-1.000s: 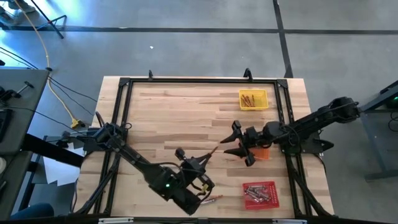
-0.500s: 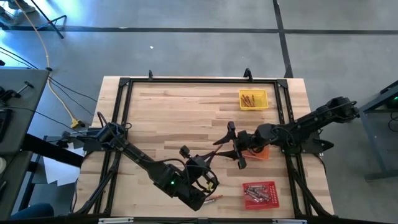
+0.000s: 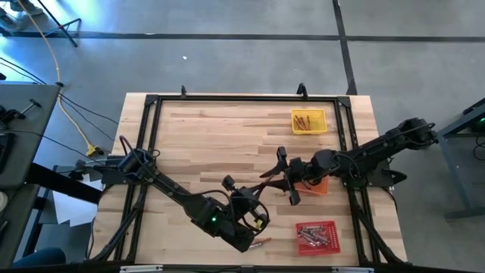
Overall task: Sort crayons
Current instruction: Put the orange crayon into the yellow bin
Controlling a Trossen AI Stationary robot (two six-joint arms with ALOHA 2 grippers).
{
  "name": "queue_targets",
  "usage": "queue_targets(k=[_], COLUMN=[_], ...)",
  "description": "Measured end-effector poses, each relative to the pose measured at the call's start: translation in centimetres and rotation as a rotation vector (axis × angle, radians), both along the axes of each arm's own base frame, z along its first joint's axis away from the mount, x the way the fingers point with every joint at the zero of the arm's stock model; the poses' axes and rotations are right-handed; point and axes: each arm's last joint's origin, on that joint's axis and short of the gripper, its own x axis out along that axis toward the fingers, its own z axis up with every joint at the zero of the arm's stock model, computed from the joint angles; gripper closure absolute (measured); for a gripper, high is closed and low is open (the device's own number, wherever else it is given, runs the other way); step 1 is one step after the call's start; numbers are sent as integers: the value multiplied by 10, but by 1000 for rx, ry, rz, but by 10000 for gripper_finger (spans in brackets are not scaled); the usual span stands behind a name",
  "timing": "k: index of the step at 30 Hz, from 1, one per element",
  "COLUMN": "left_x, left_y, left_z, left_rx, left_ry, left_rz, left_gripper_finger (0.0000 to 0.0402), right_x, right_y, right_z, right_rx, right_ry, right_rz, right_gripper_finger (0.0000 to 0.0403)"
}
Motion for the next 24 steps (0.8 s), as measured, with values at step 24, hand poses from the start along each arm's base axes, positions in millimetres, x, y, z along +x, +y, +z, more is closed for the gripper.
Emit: queue_targets(k=[24], left_x=[2], left_y=[-4], left_z=[2], left_rx=[23], left_ry=[39], left_rz=[-56], left_gripper_finger=[311], right_x=[2], right_y=[-7], right_z=[-4], right_rx=[34], right_ry=[55], right_rz=[-102], right_gripper_finger=[400])
